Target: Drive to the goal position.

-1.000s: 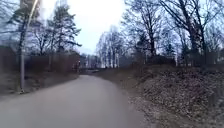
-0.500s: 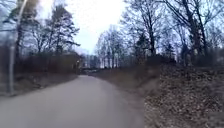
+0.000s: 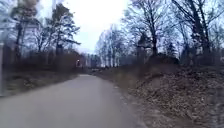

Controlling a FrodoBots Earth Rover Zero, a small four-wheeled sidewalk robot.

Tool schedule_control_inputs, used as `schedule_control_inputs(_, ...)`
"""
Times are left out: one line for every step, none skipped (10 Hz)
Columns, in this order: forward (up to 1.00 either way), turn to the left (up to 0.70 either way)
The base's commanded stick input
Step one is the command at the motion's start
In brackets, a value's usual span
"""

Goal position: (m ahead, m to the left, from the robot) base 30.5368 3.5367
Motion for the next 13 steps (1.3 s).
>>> schedule_control_inputs(1.00,0.13)
schedule_control_inputs(1.00,0.00)
schedule_control_inputs(1.00,0.00)
schedule_control_inputs(1.00,0.00)
schedule_control_inputs(1.00,0.00)
schedule_control_inputs(1.00,0.00)
schedule_control_inputs(1.00,0.07)
schedule_control_inputs(1.00,0.24)
schedule_control_inputs(1.00,0.39)
schedule_control_inputs(1.00,0.03)
schedule_control_inputs(1.00,0.00)
schedule_control_inputs(1.00,0.00)
schedule_control_inputs(1.00,0.00)
